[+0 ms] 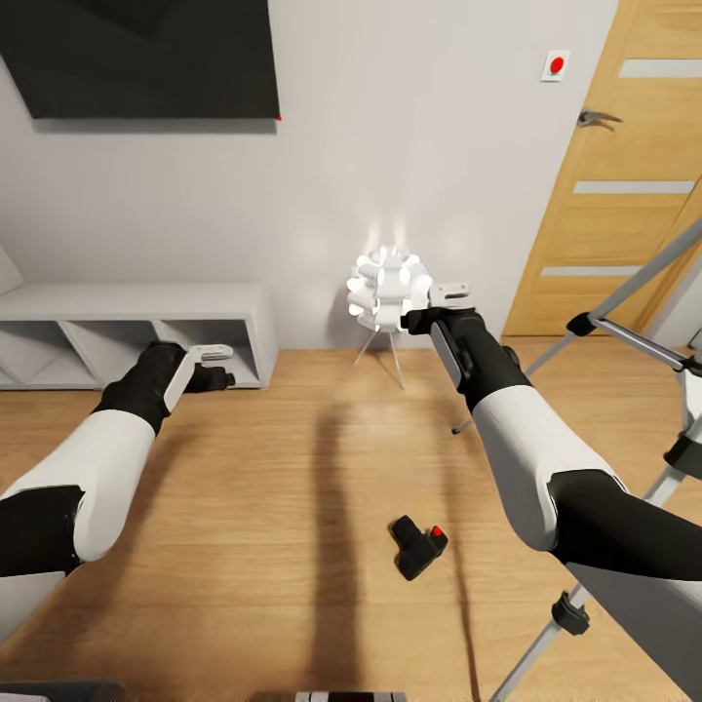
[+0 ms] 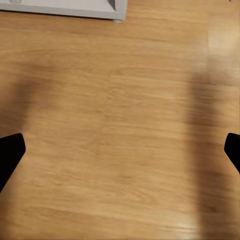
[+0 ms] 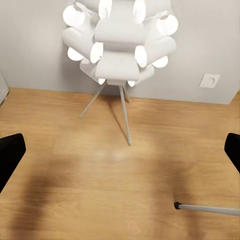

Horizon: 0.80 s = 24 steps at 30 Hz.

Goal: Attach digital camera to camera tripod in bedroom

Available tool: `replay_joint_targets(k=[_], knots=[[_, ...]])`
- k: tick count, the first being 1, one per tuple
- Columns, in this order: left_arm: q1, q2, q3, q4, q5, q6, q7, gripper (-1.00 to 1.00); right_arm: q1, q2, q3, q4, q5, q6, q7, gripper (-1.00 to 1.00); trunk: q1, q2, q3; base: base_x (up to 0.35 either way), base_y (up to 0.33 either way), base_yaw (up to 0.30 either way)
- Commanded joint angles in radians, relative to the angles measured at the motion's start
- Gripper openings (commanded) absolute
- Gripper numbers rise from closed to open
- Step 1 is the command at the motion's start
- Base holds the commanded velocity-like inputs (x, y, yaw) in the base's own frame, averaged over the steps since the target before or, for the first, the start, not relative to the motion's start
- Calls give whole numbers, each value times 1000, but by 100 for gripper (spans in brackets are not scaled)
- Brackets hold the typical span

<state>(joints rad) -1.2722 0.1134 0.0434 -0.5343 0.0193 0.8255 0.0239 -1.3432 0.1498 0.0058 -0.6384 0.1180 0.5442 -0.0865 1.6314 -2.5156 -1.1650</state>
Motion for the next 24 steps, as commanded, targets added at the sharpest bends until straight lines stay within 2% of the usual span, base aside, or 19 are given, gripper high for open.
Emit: replay_joint_targets(k=[1,24], knots=[[-1,0,3,-1,2,5,2,100,-1,0,0,-1,9,6,1,100,0,-1,-5,0,0,0],[-1,0,3,0,2,6,4,100,-1,-3,1,-1,12,7,-1,100,10,-6,-94,0,0,0]])
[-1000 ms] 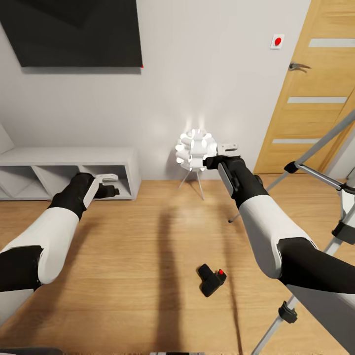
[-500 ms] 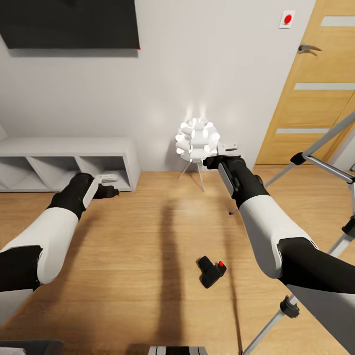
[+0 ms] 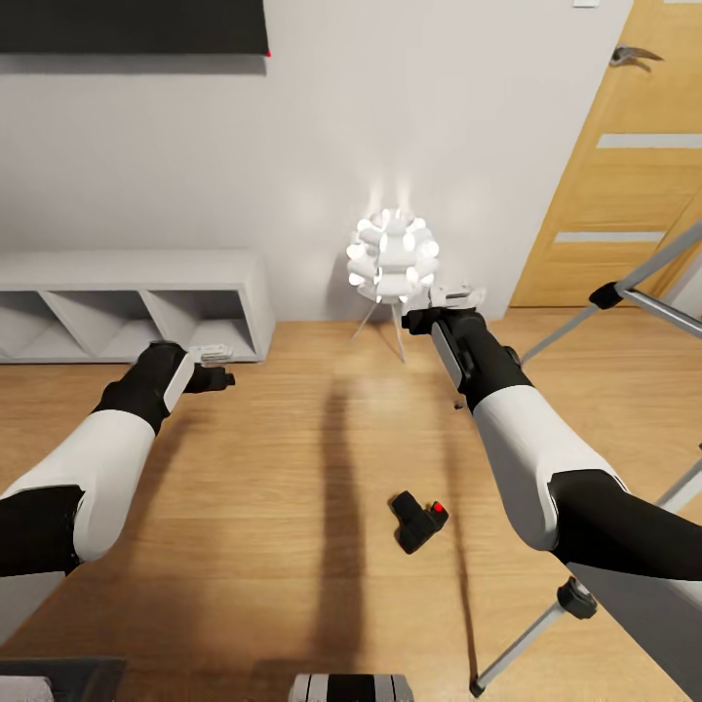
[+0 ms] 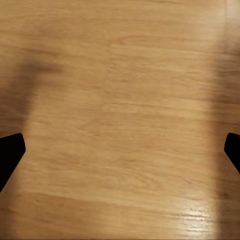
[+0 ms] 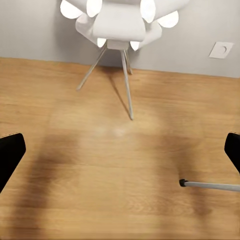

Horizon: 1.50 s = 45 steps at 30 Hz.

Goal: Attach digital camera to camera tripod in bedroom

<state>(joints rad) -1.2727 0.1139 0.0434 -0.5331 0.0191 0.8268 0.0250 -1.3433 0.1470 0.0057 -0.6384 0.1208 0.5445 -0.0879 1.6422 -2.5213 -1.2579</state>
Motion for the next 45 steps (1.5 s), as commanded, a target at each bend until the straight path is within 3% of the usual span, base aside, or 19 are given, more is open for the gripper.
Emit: replay_joint_targets(k=[1,25,29,33,38,42,45], knots=[[0,0,3,-2,2,5,3,100,0,0,1,-1,9,7,1,100,0,-1,-5,0,0,0],[0,0,10,-6,1,3,4,100,0,0,2,2,8,6,1,100,11,-6,-98,0,0,0],[-1,1,12,-115,3,24,5,100,0,1,2,2,8,6,1,100,13,-7,-113,0,0,0],[-2,0,13,-306,4,142,5,100,0,0,2,2,9,6,1,100,15,-8,-128,0,0,0],[-2,-3,13,-501,6,182,6,100,0,0,2,2,9,6,1,100,17,-9,-148,0,0,0],[-3,-2,12,-544,7,188,6,100,0,0,2,2,8,6,1,100,19,-10,-163,0,0,0],[-2,-3,2,-512,6,187,5,100,0,0,2,0,8,5,1,100,19,-10,-167,0,0,0]])
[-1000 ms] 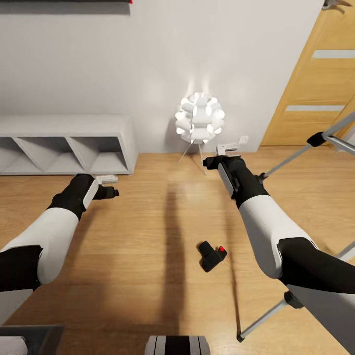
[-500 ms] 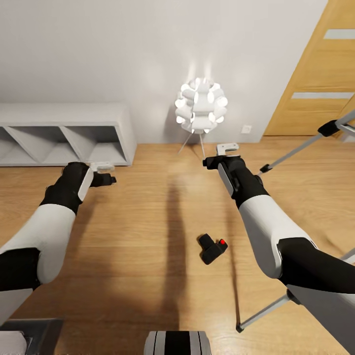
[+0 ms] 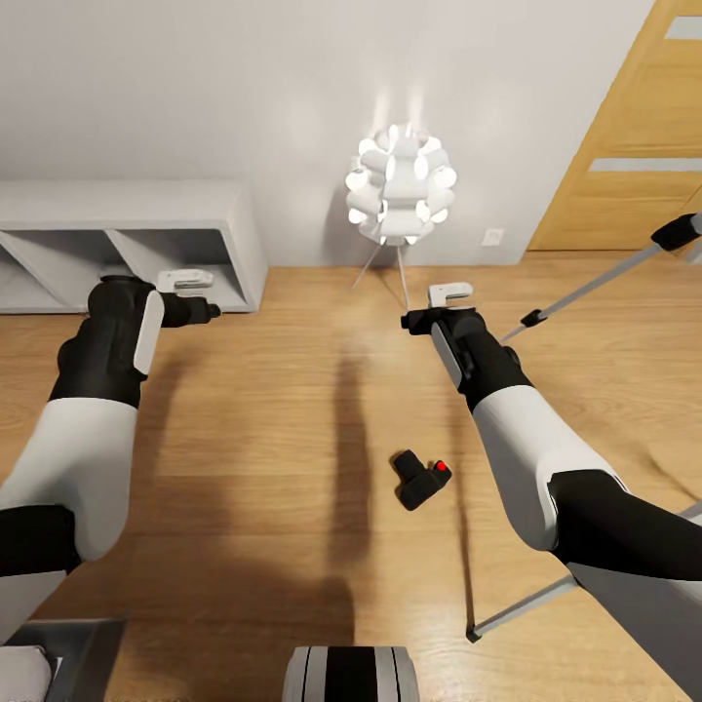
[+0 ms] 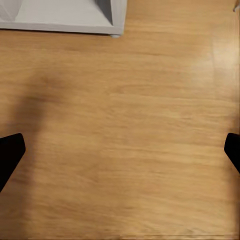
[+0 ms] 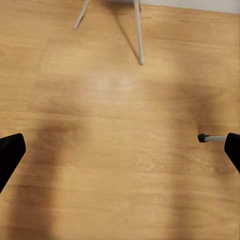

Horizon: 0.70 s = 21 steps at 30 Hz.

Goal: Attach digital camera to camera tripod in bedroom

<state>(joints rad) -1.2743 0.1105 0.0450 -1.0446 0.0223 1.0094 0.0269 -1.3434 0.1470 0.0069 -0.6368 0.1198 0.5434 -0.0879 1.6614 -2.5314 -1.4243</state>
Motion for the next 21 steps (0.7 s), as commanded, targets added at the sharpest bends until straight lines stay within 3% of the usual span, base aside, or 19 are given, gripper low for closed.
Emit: replay_joint_targets(k=[1,5,9,14,21], knots=[[0,0,0,12,2,4,3,100,0,0,1,-2,9,6,0,100,0,0,-1,0,0,0],[0,-9,-1,49,2,2,2,100,0,0,1,-3,10,6,0,100,0,0,-1,0,0,0],[4,-55,-3,81,2,-2,-2,100,2,0,0,-1,10,6,0,100,0,0,-1,0,0,0],[7,-92,-5,201,2,-7,-6,100,4,-10,-1,11,11,5,-1,100,0,0,-1,0,0,0],[7,-103,-5,246,2,-9,-7,100,4,-20,-1,12,11,4,-1,100,0,0,-1,0,0,0]])
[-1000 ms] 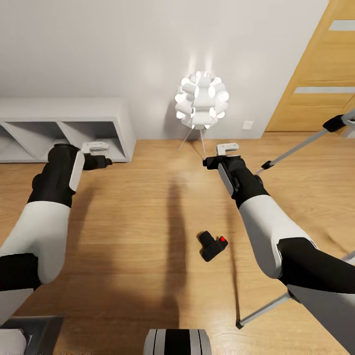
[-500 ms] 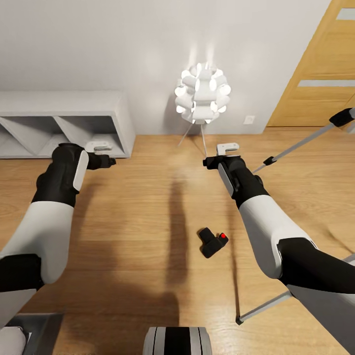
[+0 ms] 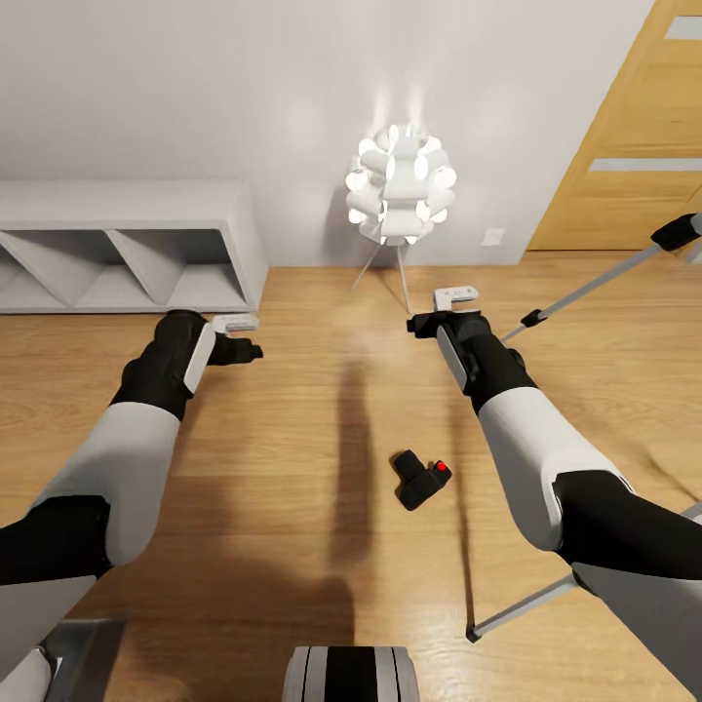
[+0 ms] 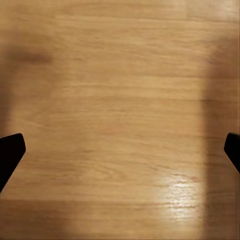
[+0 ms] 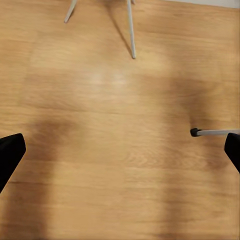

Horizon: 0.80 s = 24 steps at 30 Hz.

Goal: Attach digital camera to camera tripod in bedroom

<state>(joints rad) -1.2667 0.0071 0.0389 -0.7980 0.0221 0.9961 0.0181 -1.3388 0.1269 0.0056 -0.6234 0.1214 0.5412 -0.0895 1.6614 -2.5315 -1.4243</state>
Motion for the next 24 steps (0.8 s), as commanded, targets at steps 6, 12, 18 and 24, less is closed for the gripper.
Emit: replay_joint_targets(k=[6,12,18,24], knots=[[1,-14,1,12,2,4,2,100,0,-1,1,-1,9,7,0,100,0,0,-1,-184,0,0],[1,-16,1,52,2,-11,2,100,0,-1,1,-1,9,7,0,100,0,0,-1,-336,0,0],[1,-16,1,65,2,-41,2,100,0,-1,1,0,9,7,-1,100,0,0,-1,-245,0,0],[1,-16,1,75,2,-46,2,100,0,-1,1,1,9,7,-1,100,0,0,-1,-66,0,0]])
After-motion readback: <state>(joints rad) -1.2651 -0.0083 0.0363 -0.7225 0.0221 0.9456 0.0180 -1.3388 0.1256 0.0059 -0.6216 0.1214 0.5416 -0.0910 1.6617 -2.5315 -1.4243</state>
